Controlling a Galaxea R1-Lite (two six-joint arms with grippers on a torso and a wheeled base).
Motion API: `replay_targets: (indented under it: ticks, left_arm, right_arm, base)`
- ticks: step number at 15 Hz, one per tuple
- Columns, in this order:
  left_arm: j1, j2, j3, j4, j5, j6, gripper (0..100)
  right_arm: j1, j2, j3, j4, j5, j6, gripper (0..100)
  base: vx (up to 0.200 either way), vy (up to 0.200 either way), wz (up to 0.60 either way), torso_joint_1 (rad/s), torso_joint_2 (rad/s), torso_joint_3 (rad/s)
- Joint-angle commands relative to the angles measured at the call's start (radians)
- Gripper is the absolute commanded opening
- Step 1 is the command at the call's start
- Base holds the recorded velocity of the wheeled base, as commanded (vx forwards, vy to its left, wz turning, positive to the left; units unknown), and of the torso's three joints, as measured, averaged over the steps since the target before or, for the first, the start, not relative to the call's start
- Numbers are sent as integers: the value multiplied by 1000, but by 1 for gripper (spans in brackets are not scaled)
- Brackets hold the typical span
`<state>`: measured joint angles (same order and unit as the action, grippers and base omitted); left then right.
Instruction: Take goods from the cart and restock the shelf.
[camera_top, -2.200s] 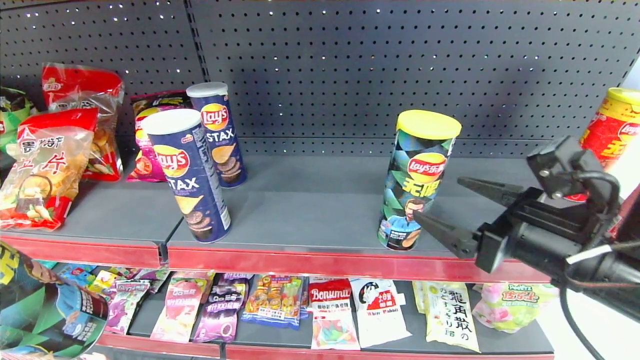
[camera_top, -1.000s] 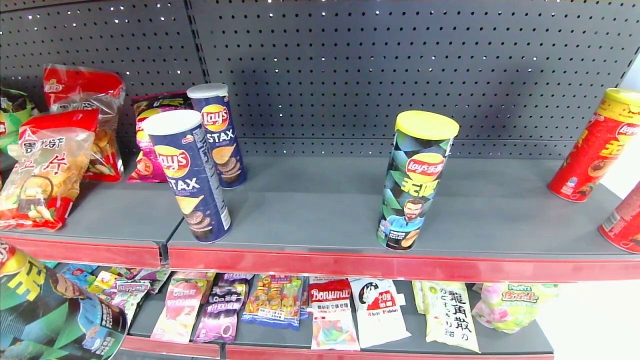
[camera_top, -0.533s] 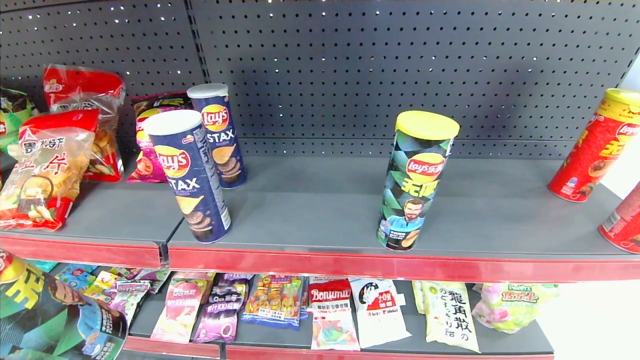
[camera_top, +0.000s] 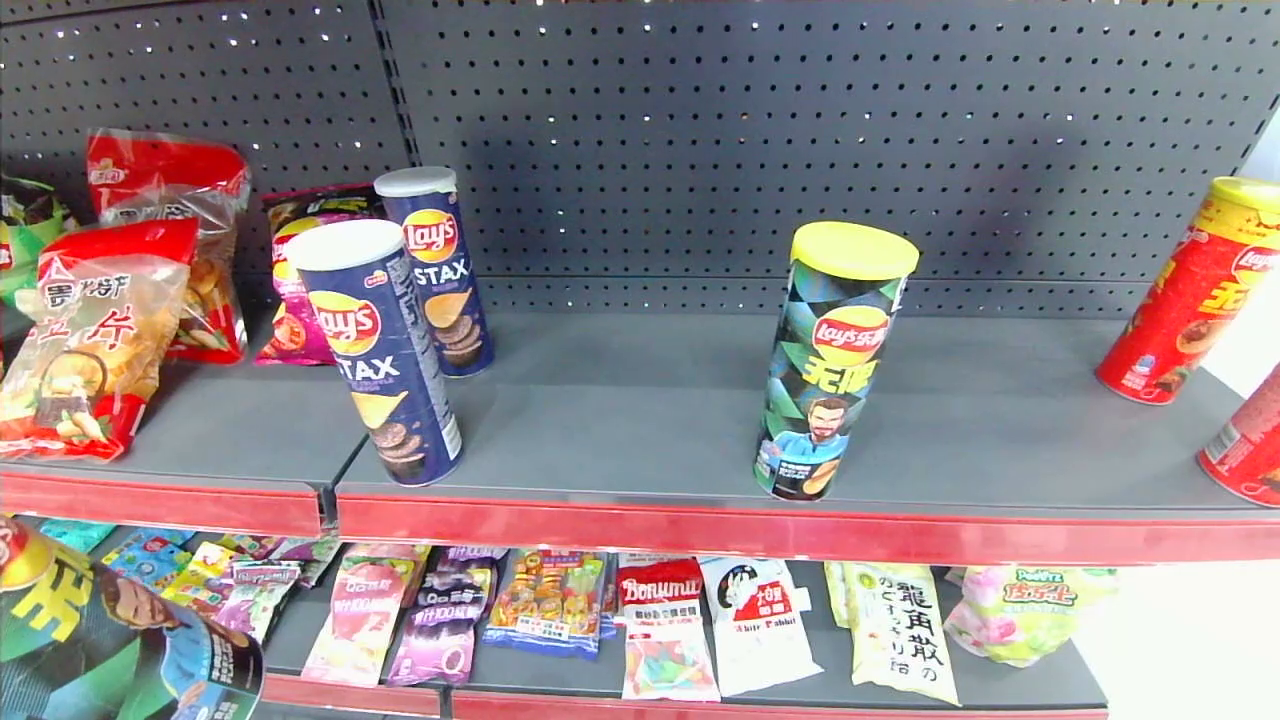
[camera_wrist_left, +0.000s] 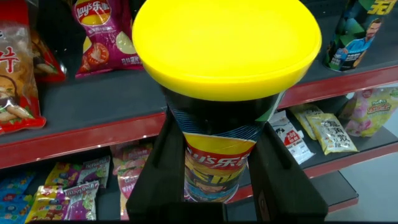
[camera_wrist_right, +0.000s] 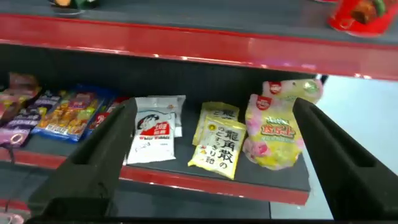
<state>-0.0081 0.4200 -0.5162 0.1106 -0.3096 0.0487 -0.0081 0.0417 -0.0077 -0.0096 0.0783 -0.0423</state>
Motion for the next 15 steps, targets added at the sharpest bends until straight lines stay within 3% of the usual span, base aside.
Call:
replay_targets:
  ticks: [1, 8, 15]
  left_arm:
    - [0, -20, 4, 1, -5, 0, 0]
    - [0, -17, 4, 0, -5, 0, 0]
    - [0, 40, 1, -46, -5, 0, 0]
  right_arm:
    - [7, -42, 8, 10, -45, 18, 100]
    - [7, -42, 8, 11, -45, 42, 100]
    - [7, -42, 8, 13, -46, 41, 100]
  base:
    - [0, 0, 0, 0, 0, 0]
    - [0, 0, 0, 0, 0, 0]
    - [0, 0, -600, 6, 4, 4]
